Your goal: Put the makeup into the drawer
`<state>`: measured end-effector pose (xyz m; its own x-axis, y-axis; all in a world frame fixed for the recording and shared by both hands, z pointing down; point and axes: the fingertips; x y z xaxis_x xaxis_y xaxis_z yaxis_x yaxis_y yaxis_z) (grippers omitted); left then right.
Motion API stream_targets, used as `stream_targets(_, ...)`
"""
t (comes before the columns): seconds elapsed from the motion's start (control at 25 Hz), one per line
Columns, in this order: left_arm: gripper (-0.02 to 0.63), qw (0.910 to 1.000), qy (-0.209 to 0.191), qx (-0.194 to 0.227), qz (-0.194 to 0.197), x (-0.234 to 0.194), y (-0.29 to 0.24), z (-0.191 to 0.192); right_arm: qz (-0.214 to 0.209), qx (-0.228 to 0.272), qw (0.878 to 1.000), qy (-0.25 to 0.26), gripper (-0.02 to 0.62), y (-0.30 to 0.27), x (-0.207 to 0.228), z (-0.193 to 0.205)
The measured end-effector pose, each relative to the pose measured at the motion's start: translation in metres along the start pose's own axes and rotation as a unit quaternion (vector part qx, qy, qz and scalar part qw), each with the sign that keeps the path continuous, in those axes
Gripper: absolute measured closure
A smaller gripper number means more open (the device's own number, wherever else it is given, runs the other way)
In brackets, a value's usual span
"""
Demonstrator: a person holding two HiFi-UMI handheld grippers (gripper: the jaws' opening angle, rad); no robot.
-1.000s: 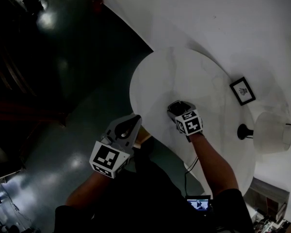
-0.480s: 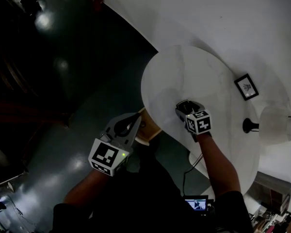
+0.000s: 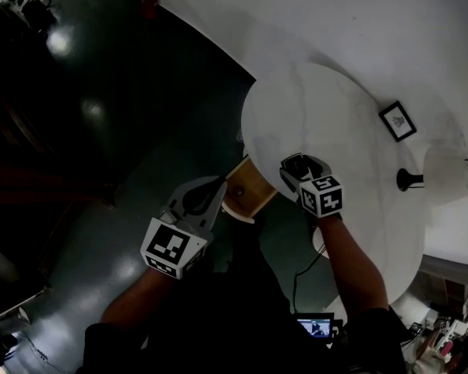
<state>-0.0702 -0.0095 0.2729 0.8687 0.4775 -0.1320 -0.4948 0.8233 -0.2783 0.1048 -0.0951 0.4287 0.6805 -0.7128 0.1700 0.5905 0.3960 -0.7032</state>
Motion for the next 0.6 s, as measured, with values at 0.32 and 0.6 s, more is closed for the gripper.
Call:
stream_targets(0.32, 0.597, 0.9995, -0.002, -0.003, 0.032, -0.019, 0.046, 0.024, 0.0, 0.043, 0.999, -0.003, 0.313, 0.007, -0.087, -0.017)
stream_targets(0.6, 0.597, 0.9989, -0.011, -0.015, 0.043, -0.031, 0.056, 0.045, -0.025, 0.05, 0.998, 0.011, 0.313, 0.004, -0.149, -0.01)
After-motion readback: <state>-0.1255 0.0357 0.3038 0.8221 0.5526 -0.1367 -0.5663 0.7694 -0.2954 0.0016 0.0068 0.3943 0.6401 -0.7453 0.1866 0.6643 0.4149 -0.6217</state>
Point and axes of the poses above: the fingertips, and each gripper's own axes: y backward along the fingers, x to its right, z out of its underside, and after that the axes turned 9 degrees about -z, right-handed
